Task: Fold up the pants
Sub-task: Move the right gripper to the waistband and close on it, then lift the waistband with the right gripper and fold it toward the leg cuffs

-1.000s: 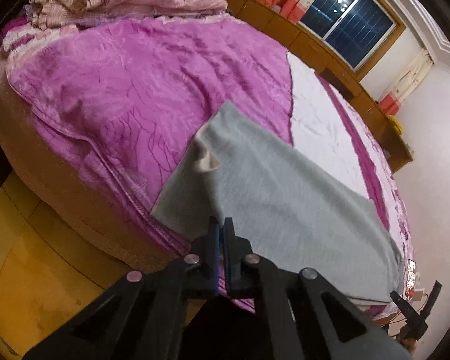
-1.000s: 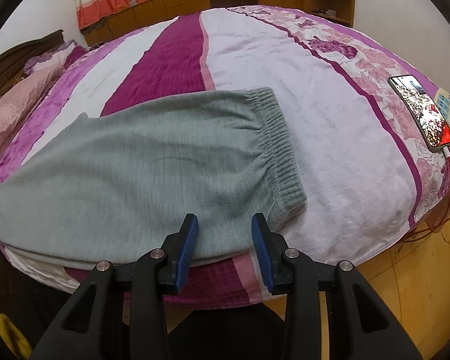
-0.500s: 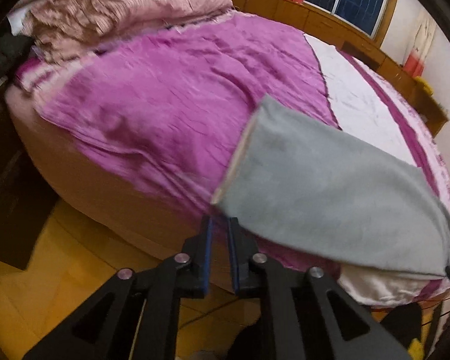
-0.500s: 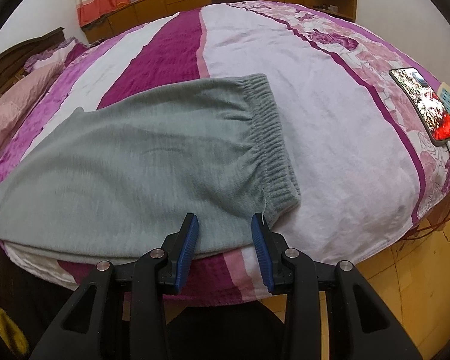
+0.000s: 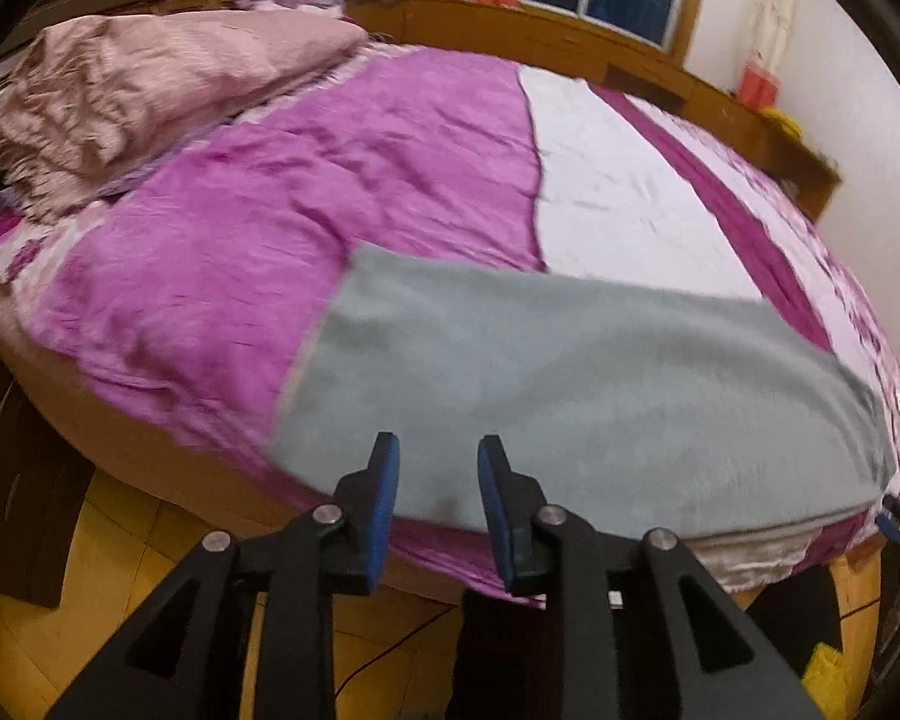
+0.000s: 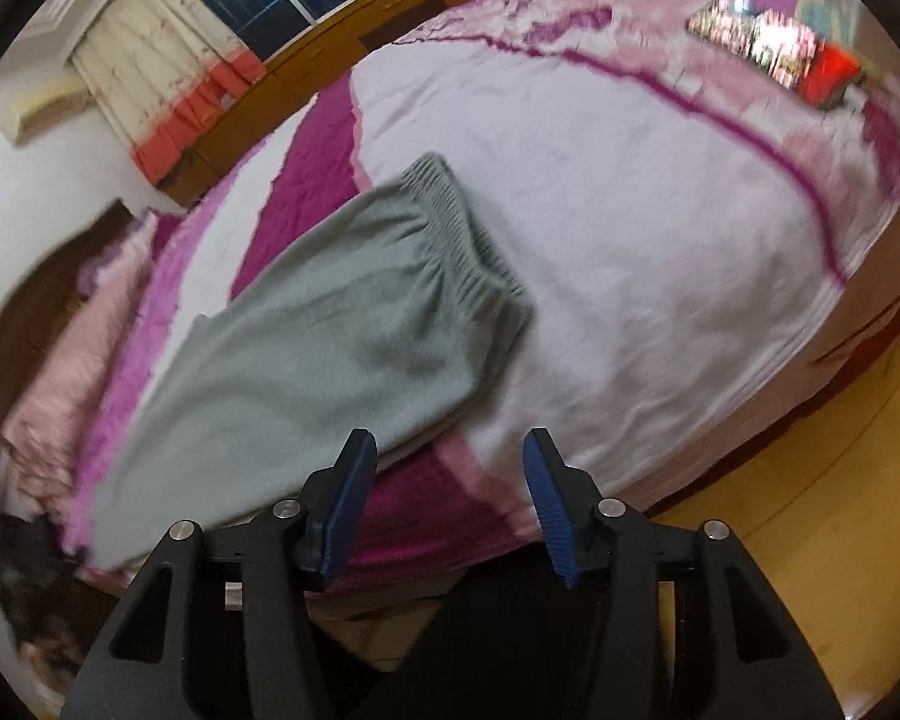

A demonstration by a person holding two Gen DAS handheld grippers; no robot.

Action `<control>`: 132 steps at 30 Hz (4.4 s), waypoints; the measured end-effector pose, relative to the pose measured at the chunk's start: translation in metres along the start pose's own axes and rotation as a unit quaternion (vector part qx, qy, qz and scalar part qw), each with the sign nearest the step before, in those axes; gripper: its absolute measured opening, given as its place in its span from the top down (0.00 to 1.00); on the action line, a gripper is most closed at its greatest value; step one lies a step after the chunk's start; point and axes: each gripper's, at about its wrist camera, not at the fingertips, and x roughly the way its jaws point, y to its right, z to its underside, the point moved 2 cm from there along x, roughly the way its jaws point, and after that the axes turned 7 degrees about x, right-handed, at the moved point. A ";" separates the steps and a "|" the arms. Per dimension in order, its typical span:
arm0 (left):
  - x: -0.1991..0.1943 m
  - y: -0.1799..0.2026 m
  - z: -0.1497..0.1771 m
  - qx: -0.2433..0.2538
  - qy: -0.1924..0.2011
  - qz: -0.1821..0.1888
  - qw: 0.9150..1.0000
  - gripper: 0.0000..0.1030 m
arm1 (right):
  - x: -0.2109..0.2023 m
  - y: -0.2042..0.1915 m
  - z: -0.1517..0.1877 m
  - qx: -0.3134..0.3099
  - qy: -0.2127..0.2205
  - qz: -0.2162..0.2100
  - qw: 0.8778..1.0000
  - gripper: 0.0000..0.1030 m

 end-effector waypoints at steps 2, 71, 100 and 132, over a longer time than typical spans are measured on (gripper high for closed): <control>0.013 0.010 0.002 0.010 -0.016 0.003 1.000 0.73 | 0.005 -0.004 -0.001 0.002 0.001 -0.016 1.000 0.57; 0.024 0.014 -0.004 0.017 -0.050 -0.021 0.998 0.23 | 0.041 -0.003 -0.055 0.091 0.066 -0.031 0.993 0.82; 0.022 0.020 -0.014 0.042 -0.054 -0.003 0.998 0.23 | -0.029 -0.156 -0.044 -0.139 0.113 -0.088 0.980 0.87; 0.020 -0.030 -0.026 0.051 -0.035 -0.019 0.998 0.23 | 0.025 -0.343 0.079 -0.304 0.001 -0.158 0.939 0.87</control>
